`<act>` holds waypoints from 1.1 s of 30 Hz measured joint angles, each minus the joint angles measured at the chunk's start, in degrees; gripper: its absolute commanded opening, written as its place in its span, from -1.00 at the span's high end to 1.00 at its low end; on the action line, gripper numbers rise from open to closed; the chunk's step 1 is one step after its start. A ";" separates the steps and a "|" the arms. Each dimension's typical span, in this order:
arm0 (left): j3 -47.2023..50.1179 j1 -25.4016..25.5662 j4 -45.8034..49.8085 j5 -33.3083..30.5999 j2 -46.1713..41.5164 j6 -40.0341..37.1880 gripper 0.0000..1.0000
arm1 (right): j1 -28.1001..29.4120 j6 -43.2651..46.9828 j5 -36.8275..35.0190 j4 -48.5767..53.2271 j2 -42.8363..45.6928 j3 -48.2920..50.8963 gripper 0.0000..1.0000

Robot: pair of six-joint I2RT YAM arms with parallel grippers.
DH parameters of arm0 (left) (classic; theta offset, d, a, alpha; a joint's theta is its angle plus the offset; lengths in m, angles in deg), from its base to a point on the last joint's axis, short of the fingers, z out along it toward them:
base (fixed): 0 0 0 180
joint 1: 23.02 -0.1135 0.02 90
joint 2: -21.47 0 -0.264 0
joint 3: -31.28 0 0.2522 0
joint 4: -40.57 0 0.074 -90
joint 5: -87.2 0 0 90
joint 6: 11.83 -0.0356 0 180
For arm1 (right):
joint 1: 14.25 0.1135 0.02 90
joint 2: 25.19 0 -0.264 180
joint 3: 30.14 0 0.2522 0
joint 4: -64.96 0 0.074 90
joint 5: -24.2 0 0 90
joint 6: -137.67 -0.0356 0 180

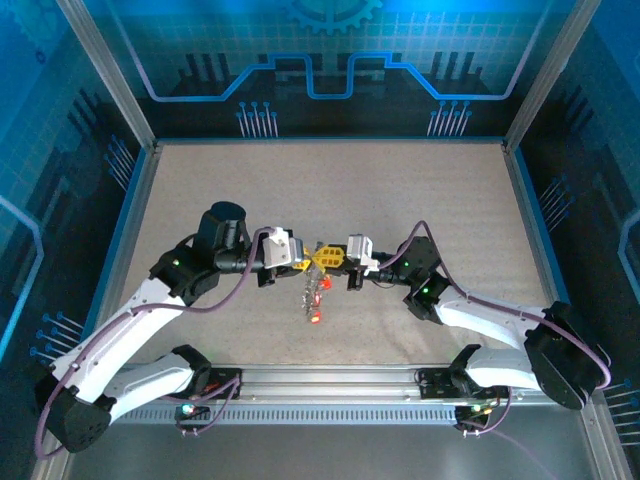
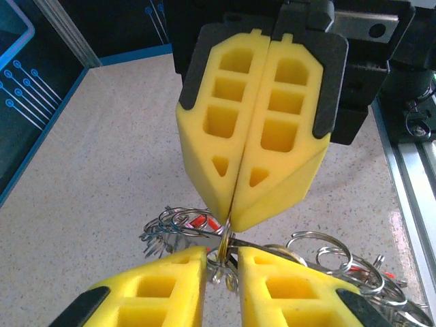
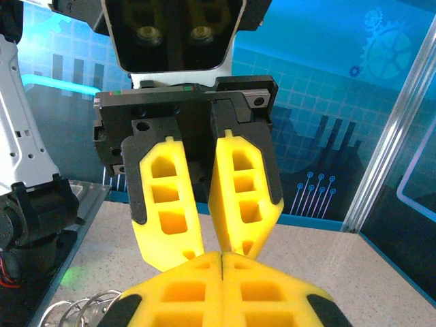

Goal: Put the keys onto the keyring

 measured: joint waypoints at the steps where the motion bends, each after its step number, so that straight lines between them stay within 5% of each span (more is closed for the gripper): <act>1: -0.15 0.00 0.20 0.11 0.04 0.02 0.60 | 0.00 0.13 0.00 0.00 0.00 0.00 1.00; 9: -1.20 0.00 0.57 1.38 0.81 0.00 0.62 | 0.00 0.17 0.00 0.15 0.00 0.00 1.00; 13: -1.92 0.00 1.99 1.81 1.62 -0.74 1.00 | 0.00 0.31 0.15 0.24 0.00 0.00 1.00; 15: -2.73 -0.07 3.45 1.81 2.03 -1.55 1.00 | 0.00 0.59 0.15 0.46 0.00 0.00 0.99; 19: -5.25 0.02 8.26 0.50 3.04 -4.15 1.00 | 0.15 3.34 -0.07 5.35 1.49 -0.74 0.64; 27: -19.61 1.97 27.54 -11.43 7.43 -12.72 1.00 | 0.13 15.56 -2.89 25.44 9.38 -6.08 0.49; 33: -29.07 7.30 39.08 -21.62 13.00 -16.09 1.00 | 0.15 17.53 -3.74 29.57 7.72 -6.43 0.47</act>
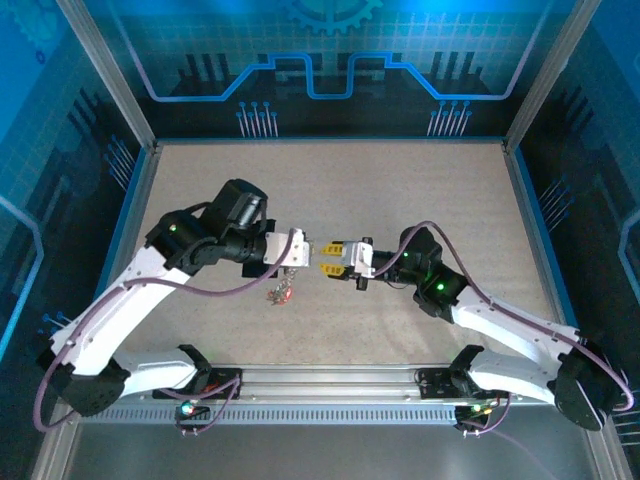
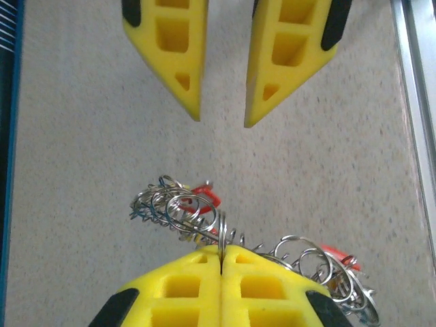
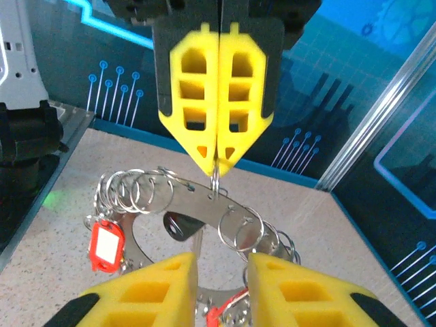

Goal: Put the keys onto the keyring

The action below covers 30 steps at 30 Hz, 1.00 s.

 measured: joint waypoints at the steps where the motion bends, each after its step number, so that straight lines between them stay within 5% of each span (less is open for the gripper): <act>1: -0.85 0.55 1.27 -1.18 1.01 -0.04 1.00 | 0.13 0.00 0.00 0.02 -0.66 0.00 0.46; 22: -10.67 4.55 12.11 -6.56 10.71 2.75 1.00 | 3.21 -6.51 0.61 -13.40 -9.64 0.52 0.51; 26: -10.91 4.55 12.57 -5.99 10.71 3.41 1.00 | 3.21 -8.37 0.59 -15.89 -10.82 1.38 0.76; 30: -10.91 4.57 12.52 -5.77 10.71 3.58 1.00 | 3.26 -8.85 0.66 -16.37 -10.91 1.64 0.75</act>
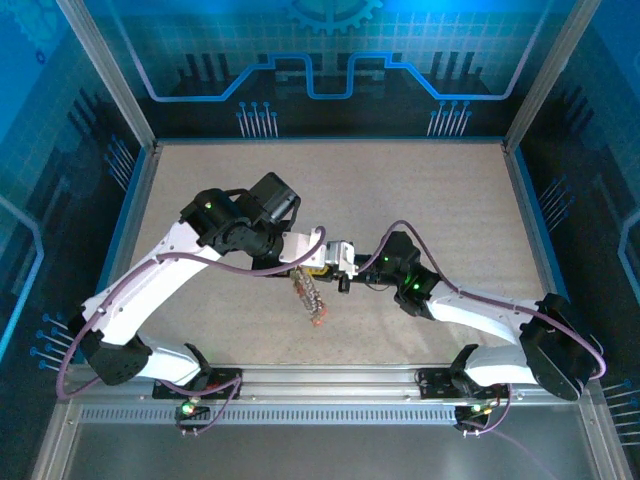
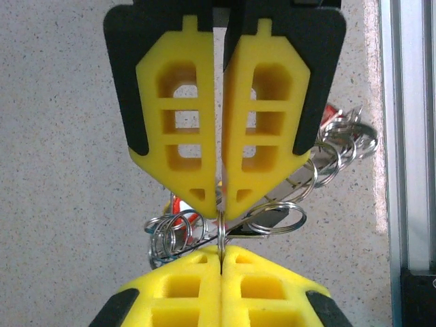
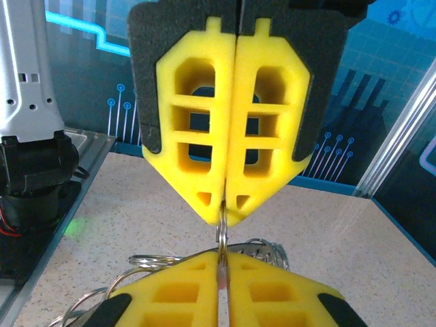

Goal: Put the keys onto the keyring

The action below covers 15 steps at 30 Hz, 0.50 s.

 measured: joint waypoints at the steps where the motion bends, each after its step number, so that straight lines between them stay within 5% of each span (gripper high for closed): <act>1: 0.00 0.00 0.00 0.11 0.00 0.02 1.00 | 0.00 -0.04 0.00 -0.02 0.00 0.00 0.72; 8: 0.04 0.04 -0.50 1.51 0.00 0.07 1.00 | 0.00 -0.24 0.96 -0.50 0.00 0.00 0.70; 12: 0.31 0.04 -0.90 1.99 -0.02 0.07 1.00 | 0.00 -0.48 1.75 -0.44 -0.09 0.00 0.99; 15: 0.70 0.04 -0.96 1.99 -0.20 0.09 0.95 | -0.02 -0.66 2.19 -0.50 -0.42 0.00 1.00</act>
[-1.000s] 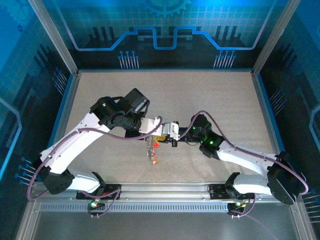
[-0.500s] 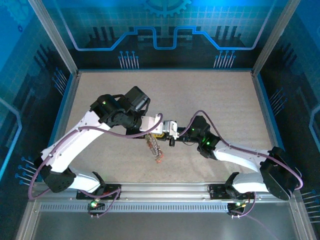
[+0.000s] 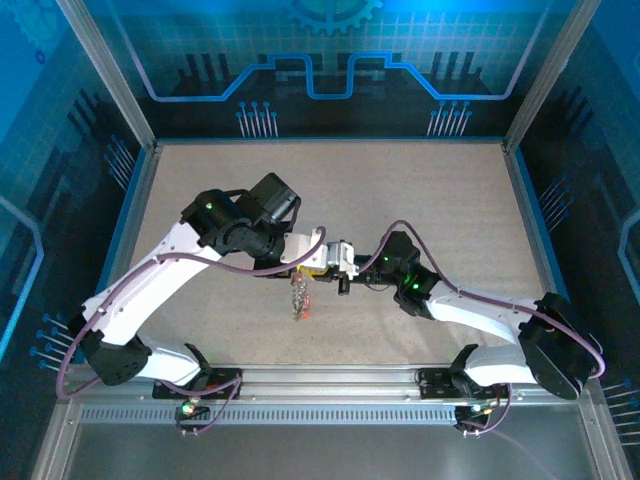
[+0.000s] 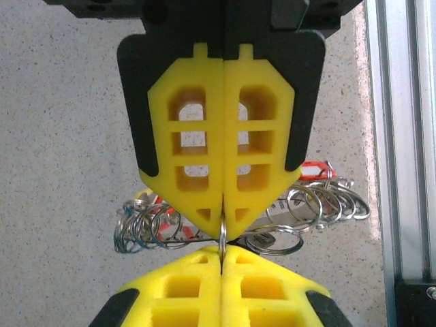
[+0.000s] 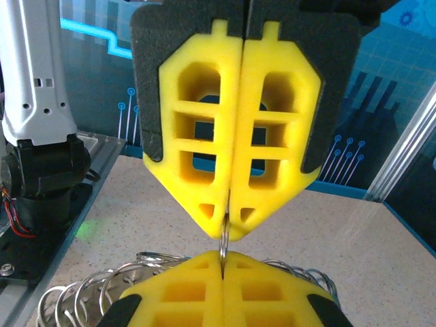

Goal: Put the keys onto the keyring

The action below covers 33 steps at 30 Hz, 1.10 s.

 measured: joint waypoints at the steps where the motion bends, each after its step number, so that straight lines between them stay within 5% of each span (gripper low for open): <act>1: 0.35 0.00 -0.24 0.00 -0.22 0.09 0.83 | 0.00 -0.02 0.04 -0.11 -0.04 0.00 1.00; 9: 17.40 -5.22 -15.39 4.96 -13.38 4.57 0.66 | -0.09 -1.79 0.44 -2.03 0.39 0.85 1.00; 18: 30.21 -9.73 -31.01 13.99 -23.19 12.76 0.18 | -0.81 -4.33 0.59 -4.57 1.46 1.57 1.00; 24: 32.11 -9.73 -36.89 17.42 -22.80 15.02 0.21 | -0.85 -5.16 0.76 -5.90 1.40 1.64 1.00; 30: 32.11 -9.73 -38.10 19.21 -22.32 14.75 0.71 | -1.29 -5.20 0.81 -6.71 1.25 1.66 1.00; 33: 32.11 -9.73 -37.73 19.56 -21.88 13.92 0.76 | -1.53 -5.20 0.61 -6.67 1.03 1.75 1.00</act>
